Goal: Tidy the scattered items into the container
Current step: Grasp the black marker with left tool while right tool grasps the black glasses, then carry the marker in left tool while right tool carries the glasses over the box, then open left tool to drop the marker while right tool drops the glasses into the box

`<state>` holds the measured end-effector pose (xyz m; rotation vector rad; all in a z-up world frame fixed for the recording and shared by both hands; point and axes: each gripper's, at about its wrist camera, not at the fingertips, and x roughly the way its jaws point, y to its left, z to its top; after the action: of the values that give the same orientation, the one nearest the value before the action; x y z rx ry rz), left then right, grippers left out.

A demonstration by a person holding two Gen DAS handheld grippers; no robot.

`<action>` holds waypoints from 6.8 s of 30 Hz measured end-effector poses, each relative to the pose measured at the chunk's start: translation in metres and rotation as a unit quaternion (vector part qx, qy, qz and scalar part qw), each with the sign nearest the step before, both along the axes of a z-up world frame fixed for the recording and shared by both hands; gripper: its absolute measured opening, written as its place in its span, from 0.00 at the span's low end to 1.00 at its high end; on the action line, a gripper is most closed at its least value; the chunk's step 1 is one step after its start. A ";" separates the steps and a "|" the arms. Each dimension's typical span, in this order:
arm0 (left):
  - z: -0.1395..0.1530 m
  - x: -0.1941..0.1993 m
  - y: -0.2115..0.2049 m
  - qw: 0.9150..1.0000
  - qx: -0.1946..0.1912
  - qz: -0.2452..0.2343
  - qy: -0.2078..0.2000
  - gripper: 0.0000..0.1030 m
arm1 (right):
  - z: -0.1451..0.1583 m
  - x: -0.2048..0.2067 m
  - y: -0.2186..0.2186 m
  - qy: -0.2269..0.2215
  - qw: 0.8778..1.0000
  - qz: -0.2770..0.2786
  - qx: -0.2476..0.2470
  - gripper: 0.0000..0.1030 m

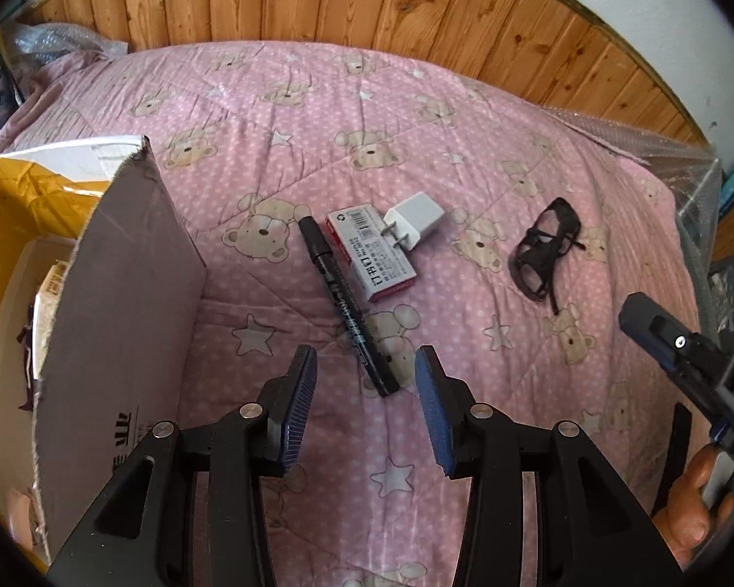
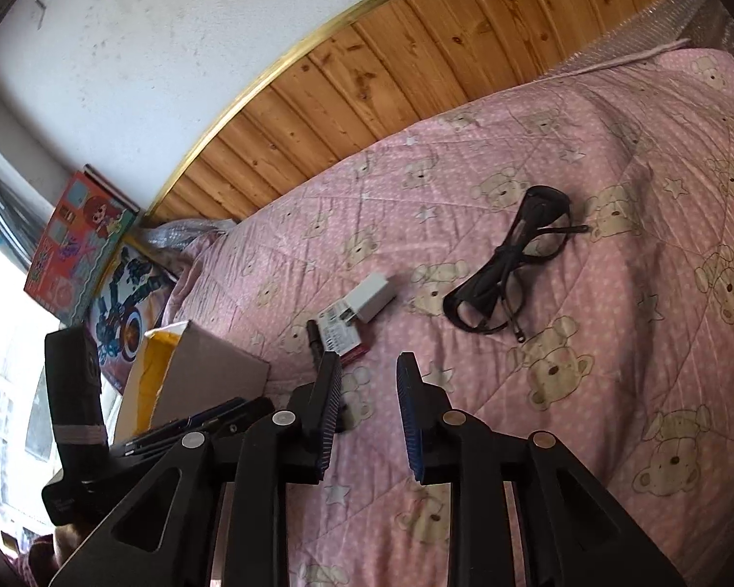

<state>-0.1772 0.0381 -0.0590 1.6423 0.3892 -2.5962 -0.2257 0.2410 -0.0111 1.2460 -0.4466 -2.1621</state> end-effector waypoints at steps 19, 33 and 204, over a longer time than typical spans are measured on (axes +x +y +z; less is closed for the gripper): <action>-0.057 -0.045 0.002 0.998 -0.069 0.001 -0.015 0.25 | -0.097 -0.117 -0.008 -0.082 0.991 -0.076 0.071 0.44; -0.039 -0.038 -0.005 1.000 -0.030 -0.005 0.002 0.12 | -0.085 -0.102 -0.008 -0.056 0.995 -0.059 0.062 0.18; 0.017 0.110 -0.279 0.996 0.024 0.080 -0.039 0.15 | -0.005 0.235 -0.343 0.065 0.840 0.472 0.259 0.20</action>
<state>-0.0672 -0.2412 -0.0423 1.6451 0.5579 -2.4178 0.0089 -0.1018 -0.0158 1.1918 0.7436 -1.4752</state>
